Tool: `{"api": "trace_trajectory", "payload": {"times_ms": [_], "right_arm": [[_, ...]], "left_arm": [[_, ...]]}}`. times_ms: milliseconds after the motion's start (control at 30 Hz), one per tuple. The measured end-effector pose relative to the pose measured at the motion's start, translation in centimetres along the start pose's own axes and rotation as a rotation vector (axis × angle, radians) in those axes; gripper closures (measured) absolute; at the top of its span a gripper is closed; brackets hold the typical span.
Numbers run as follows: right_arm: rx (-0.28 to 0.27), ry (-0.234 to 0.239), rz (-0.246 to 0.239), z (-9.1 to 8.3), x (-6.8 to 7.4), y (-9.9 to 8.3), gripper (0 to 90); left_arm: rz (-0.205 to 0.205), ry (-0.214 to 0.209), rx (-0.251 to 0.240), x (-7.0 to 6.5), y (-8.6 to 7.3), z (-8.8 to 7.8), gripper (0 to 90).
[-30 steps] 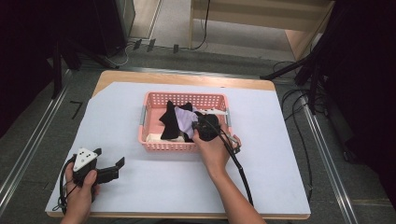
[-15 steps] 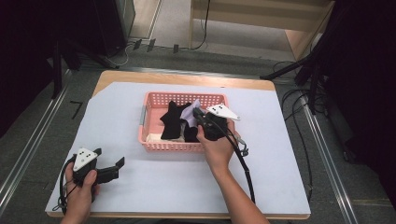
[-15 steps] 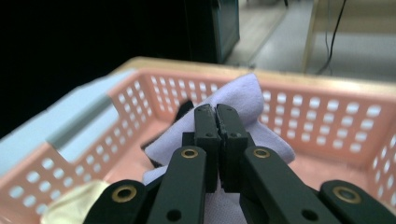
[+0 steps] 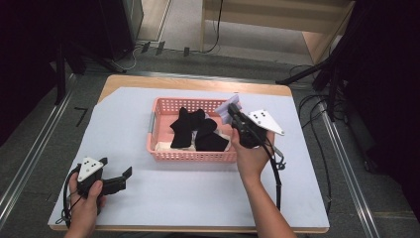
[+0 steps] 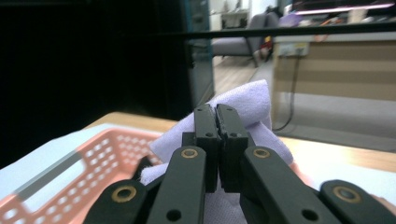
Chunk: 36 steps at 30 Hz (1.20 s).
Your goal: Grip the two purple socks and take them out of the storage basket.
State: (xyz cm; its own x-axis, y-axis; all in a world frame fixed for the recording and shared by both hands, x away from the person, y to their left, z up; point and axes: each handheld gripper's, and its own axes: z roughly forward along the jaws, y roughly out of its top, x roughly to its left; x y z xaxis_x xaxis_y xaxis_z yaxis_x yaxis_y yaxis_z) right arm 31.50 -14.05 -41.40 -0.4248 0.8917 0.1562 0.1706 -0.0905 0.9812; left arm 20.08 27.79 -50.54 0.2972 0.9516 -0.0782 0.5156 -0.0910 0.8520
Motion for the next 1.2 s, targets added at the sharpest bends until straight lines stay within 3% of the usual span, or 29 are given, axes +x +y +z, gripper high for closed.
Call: {"api": "trace_trajectory", "payload": {"times_ms": [133,400,633,733,800,833,900,933,967,1033,1100,1200], "right_arm": [[-0.017,-0.07,0.017,-1.2,-2.4,0.2,88.7],[-0.016,-0.194,0.0,-2.9,-6.7,-0.4,88.7],[0.048,-0.255,-0.017,-3.7,-9.4,-2.1,88.6],[0.105,-0.267,-0.032,-3.7,-10.0,-3.4,88.5],[0.144,-0.275,-0.017,-3.5,-10.4,-3.9,87.7],[0.171,-0.263,0.013,-3.4,-10.8,-4.2,86.2],[0.195,-0.222,0.117,-3.4,-11.4,-4.4,76.8],[0.182,-0.212,0.154,-3.5,-11.4,-4.3,70.5],[0.173,-0.221,0.158,-3.5,-11.3,-4.1,68.0],[0.144,-0.225,0.139,-3.6,-10.6,-3.7,64.8],[0.12,-0.196,0.152,-3.4,-9.7,-3.4,62.0],[0.141,-0.163,0.108,-2.5,-8.3,-3.0,60.6]], "left_arm": [[-0.002,0.001,0.003,0.0,0.0,0.0,7.3],[-0.001,0.002,0.004,0.0,0.0,0.0,7.3],[0.0,0.005,0.005,0.0,0.0,0.0,7.3],[-0.001,0.005,0.005,0.0,0.0,0.0,7.3],[0.0,0.005,0.004,0.0,0.0,0.0,7.2],[0.001,0.006,0.005,0.0,0.0,0.0,7.3],[-0.003,0.006,0.009,0.0,0.0,0.0,7.3],[-0.004,0.005,0.012,0.0,0.0,0.0,7.3],[-0.003,0.005,0.013,0.0,0.0,0.0,7.3],[-0.003,0.007,0.013,-0.1,0.0,0.0,7.2],[-0.002,0.007,0.012,-0.1,0.0,0.0,7.3],[0.001,0.009,0.005,-0.1,0.0,0.0,7.3]]}}
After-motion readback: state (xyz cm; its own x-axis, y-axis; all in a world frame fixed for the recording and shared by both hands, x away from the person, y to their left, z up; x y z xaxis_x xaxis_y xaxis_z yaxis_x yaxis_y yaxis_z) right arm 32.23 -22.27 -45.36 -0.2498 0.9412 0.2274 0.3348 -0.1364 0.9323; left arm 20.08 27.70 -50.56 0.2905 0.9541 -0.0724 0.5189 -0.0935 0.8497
